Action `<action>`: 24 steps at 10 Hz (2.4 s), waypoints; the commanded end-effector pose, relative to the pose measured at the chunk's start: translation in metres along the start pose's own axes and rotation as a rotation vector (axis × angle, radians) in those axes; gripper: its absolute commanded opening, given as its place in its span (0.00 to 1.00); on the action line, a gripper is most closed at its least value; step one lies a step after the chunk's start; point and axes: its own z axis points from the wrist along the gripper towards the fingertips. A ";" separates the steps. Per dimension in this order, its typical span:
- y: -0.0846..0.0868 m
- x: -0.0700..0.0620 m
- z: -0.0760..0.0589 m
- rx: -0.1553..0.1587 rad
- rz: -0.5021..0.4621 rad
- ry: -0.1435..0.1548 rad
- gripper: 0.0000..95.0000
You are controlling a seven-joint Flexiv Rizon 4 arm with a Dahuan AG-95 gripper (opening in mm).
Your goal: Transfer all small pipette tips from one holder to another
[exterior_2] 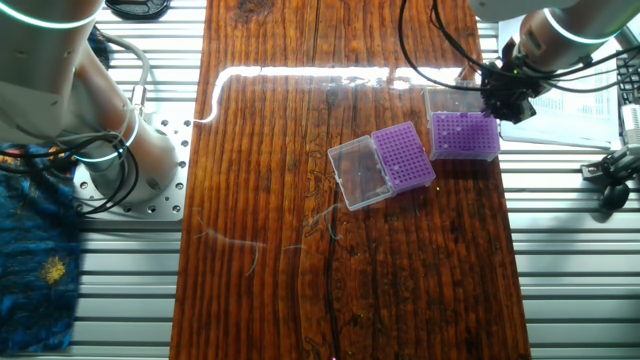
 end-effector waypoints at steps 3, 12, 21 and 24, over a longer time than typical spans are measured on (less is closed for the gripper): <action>-0.001 0.001 0.001 0.001 -0.006 0.008 0.20; -0.008 0.053 -0.016 0.005 -0.025 0.070 0.20; -0.019 0.151 -0.014 0.045 -0.056 0.115 0.00; -0.024 0.168 -0.009 0.046 -0.033 0.103 0.20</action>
